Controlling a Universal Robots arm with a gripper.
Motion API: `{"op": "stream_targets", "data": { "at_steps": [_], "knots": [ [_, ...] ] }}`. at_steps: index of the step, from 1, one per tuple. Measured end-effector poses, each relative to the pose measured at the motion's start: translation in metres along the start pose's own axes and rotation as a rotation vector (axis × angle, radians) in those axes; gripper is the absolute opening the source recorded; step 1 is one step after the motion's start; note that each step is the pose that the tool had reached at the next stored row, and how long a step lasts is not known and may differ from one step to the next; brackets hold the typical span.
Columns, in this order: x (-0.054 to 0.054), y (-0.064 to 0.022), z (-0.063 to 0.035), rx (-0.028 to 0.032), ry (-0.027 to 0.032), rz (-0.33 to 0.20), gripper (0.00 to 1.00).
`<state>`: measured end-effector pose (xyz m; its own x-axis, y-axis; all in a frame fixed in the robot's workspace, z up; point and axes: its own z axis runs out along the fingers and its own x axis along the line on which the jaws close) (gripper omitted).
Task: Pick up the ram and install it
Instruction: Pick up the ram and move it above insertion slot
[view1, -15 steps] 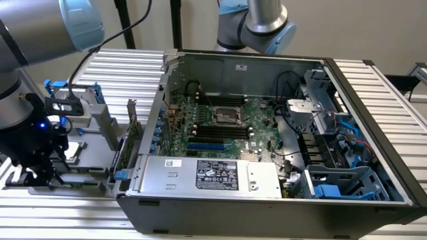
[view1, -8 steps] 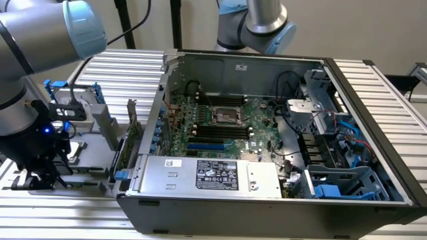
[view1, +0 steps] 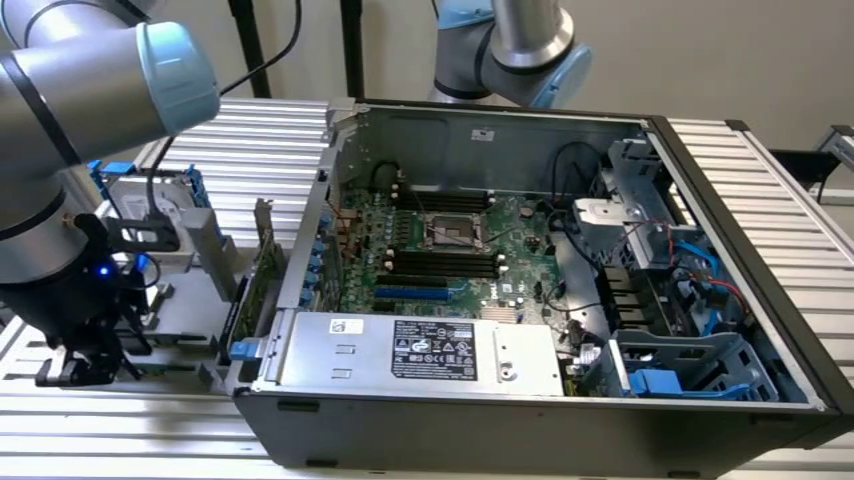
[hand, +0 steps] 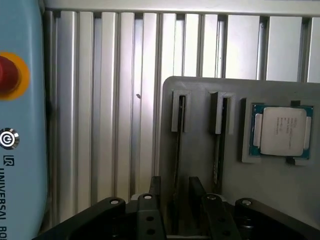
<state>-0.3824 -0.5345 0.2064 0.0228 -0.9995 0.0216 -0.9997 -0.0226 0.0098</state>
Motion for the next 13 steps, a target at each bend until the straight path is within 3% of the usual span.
{"op": "stream_targets", "data": {
  "at_steps": [8,13],
  "knots": [
    [-0.0033,-0.0002,0.0082,-0.0002,0.0,0.002,0.36],
    [-0.0035,-0.0002,0.011,-0.0009,-0.0003,0.041,0.36]
  ]
}}
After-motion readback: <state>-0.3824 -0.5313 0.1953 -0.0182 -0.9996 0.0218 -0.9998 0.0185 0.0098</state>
